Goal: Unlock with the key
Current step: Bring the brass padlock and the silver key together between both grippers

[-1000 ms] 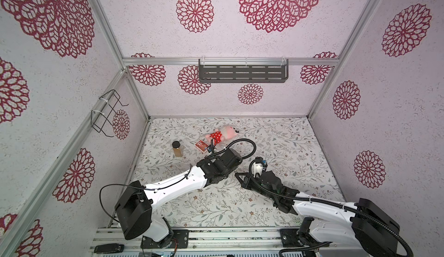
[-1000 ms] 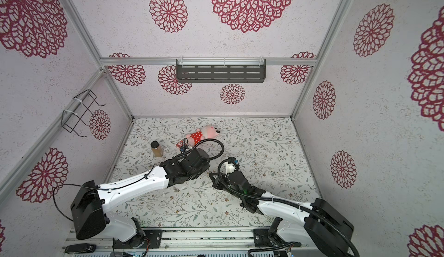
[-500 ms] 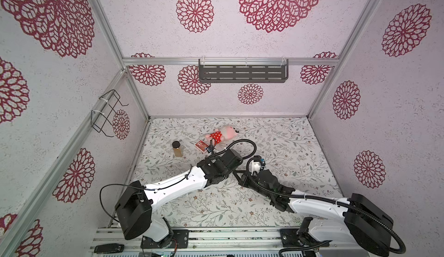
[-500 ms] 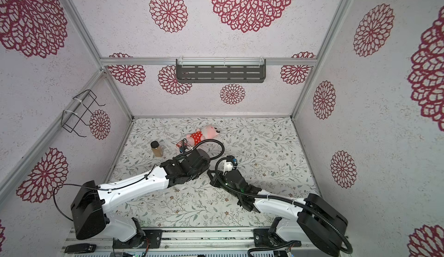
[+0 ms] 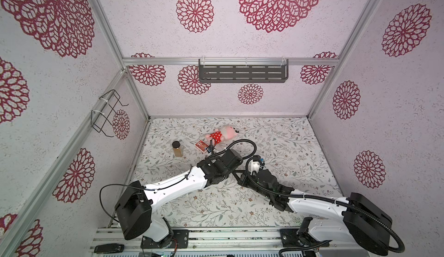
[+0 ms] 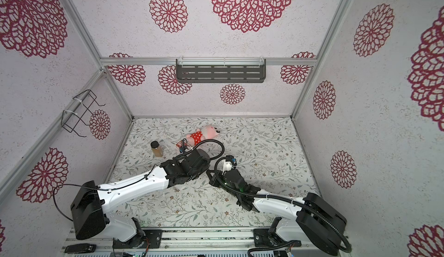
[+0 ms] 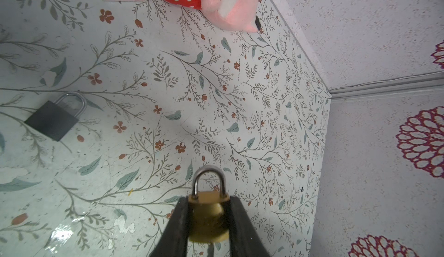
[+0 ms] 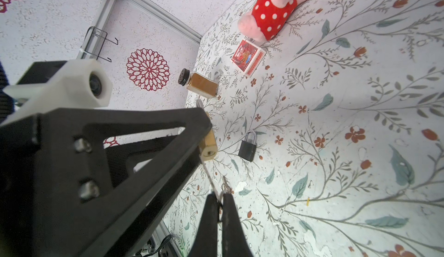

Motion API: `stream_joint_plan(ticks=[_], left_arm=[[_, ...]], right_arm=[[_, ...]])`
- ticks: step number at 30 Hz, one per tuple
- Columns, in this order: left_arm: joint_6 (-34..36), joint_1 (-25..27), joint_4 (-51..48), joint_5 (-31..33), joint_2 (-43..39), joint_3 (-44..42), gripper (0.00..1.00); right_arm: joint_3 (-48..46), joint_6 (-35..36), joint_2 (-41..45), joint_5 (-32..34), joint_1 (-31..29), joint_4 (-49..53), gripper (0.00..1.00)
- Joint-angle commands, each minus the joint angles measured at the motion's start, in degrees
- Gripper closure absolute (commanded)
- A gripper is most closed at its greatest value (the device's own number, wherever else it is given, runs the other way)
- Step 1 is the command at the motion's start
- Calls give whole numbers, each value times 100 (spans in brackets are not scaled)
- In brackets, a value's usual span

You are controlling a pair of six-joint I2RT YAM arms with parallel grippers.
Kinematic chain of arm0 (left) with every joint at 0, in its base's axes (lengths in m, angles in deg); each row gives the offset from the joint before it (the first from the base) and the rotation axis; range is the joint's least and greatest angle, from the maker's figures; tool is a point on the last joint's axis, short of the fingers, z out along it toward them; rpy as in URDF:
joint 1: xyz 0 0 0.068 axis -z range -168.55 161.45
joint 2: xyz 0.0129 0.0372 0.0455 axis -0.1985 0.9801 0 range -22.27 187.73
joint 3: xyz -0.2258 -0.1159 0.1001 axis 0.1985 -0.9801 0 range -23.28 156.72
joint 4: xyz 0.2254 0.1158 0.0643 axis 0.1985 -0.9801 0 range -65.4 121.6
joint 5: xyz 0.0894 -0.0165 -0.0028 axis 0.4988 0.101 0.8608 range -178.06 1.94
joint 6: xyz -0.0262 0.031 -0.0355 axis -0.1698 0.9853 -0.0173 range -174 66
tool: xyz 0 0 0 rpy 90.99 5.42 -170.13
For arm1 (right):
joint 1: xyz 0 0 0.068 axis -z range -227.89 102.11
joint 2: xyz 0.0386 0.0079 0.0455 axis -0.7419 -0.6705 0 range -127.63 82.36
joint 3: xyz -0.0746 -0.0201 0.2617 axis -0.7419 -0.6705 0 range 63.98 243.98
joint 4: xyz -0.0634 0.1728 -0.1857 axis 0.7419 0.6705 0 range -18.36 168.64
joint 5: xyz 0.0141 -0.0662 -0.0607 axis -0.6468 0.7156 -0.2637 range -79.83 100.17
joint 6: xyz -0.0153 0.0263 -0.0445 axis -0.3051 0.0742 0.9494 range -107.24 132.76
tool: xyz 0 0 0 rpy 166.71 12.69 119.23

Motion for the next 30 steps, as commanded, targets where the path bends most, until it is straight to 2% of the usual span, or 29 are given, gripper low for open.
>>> stream_joint_plan(ticks=[1, 30], left_arm=[[-72, 58, 95, 148, -210, -59, 96], [50, 145, 63, 138, -98, 86, 100]], right_arm=[[139, 26, 55, 128, -37, 55, 100], [365, 153, 162, 100, 80, 187, 100]])
